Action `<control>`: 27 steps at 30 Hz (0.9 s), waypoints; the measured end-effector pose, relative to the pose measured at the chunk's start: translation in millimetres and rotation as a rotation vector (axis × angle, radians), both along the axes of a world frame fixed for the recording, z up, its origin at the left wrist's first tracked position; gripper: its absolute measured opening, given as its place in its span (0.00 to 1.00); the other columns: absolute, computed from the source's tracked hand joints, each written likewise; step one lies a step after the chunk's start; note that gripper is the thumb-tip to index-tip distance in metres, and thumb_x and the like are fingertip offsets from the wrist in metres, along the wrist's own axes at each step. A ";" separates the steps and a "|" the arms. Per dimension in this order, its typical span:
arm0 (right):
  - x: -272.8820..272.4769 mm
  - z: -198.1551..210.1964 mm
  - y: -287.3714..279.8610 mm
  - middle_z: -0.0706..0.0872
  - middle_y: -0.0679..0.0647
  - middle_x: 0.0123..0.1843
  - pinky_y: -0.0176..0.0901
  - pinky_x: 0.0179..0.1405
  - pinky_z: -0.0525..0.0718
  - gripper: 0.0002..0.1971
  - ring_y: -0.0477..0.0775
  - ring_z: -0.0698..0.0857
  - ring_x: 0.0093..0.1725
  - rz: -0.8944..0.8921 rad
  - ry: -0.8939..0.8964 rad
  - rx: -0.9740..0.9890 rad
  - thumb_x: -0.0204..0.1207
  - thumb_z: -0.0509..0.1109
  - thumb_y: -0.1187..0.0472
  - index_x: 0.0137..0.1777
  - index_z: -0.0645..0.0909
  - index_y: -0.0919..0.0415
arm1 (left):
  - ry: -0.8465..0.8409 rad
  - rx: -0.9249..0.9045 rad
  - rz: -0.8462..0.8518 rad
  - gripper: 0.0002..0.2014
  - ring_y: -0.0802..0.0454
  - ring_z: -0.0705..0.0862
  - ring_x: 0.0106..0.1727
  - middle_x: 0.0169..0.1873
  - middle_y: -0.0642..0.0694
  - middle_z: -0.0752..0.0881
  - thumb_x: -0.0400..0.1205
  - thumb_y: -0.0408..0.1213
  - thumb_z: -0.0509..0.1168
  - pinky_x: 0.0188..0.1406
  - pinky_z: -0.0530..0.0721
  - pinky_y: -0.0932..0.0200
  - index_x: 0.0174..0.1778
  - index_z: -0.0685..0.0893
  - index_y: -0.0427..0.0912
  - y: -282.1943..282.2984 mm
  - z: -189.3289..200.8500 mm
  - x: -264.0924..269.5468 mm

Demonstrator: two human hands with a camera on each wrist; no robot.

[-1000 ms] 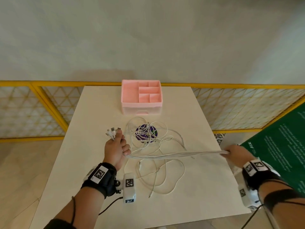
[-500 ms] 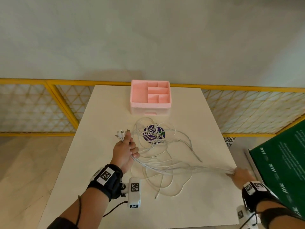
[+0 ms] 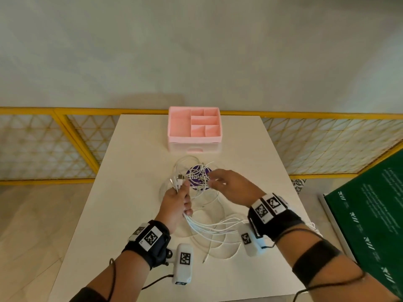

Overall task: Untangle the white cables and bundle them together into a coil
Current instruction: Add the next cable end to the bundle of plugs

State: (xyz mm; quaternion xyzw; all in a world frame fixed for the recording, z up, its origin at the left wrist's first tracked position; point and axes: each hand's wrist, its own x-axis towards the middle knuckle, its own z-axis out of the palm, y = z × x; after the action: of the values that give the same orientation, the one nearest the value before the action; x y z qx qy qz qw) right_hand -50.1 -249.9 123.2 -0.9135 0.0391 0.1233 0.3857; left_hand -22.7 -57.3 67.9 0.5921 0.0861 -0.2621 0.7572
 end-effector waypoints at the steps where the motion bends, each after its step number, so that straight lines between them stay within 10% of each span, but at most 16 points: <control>1: 6.6 4.6 21.2 0.83 0.50 0.72 0.45 0.72 0.76 0.25 0.47 0.83 0.66 0.014 -0.032 0.052 0.85 0.63 0.43 0.76 0.76 0.56 | -0.023 0.020 -0.025 0.20 0.54 0.62 0.21 0.21 0.52 0.63 0.87 0.48 0.64 0.23 0.66 0.59 0.30 0.70 0.46 -2.6 0.8 -2.0; 7: 27.0 3.4 84.2 0.77 0.58 0.79 0.48 0.76 0.72 0.24 0.57 0.78 0.75 0.127 -0.080 -0.040 0.88 0.59 0.51 0.81 0.70 0.59 | -0.108 0.138 -0.144 0.18 0.56 0.68 0.19 0.20 0.47 0.70 0.87 0.21 0.46 0.22 0.73 0.57 0.40 0.78 0.34 -5.7 4.6 -5.5; 14: 19.9 -4.2 90.4 0.88 0.57 0.67 0.46 0.68 0.79 0.17 0.56 0.85 0.64 0.220 -0.200 -0.104 0.86 0.64 0.57 0.71 0.83 0.60 | -0.077 0.214 -0.129 0.19 0.57 0.67 0.22 0.23 0.46 0.72 0.87 0.22 0.42 0.23 0.69 0.59 0.46 0.79 0.36 1.4 1.1 -10.5; 17: 14.4 -14.8 86.0 0.80 0.58 0.76 0.44 0.71 0.79 0.25 0.55 0.82 0.71 0.087 -0.164 0.111 0.87 0.62 0.49 0.82 0.70 0.56 | -0.028 0.117 -0.096 0.16 0.55 0.68 0.24 0.28 0.43 0.74 0.89 0.26 0.45 0.21 0.67 0.61 0.51 0.79 0.34 -0.7 2.5 -6.3; 19: 6.4 -26.1 82.6 0.84 0.60 0.69 0.33 0.54 0.84 0.28 0.52 0.87 0.62 -0.073 -0.059 0.406 0.87 0.62 0.46 0.83 0.65 0.55 | 0.033 -0.012 -0.018 0.11 0.55 0.69 0.22 0.27 0.43 0.75 0.90 0.29 0.55 0.21 0.67 0.61 0.48 0.82 0.33 1.1 5.3 1.7; 23: -15.1 -63.5 67.7 0.89 0.52 0.35 0.40 0.39 0.82 0.23 0.47 0.84 0.30 0.019 0.122 0.388 0.78 0.69 0.39 0.60 0.82 0.58 | 0.133 -0.233 0.143 0.13 0.56 0.66 0.21 0.23 0.51 0.68 0.85 0.40 0.68 0.24 0.71 0.59 0.37 0.76 0.43 7.1 6.3 17.7; 27: -28.3 -83.1 58.1 0.79 0.47 0.28 0.44 0.39 0.77 0.19 0.45 0.76 0.28 0.089 0.188 0.196 0.81 0.67 0.41 0.34 0.80 0.51 | 0.168 -0.262 0.202 0.09 0.57 0.66 0.21 0.26 0.51 0.66 0.78 0.42 0.74 0.21 0.70 0.61 0.40 0.80 0.46 7.8 2.2 21.2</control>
State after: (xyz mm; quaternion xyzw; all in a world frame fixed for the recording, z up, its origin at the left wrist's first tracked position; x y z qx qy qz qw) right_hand -78.5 -191.7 40.1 -0.8566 0.0222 0.2284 0.4621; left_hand -1.5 -49.5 70.2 0.4526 0.1733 -0.2421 0.8405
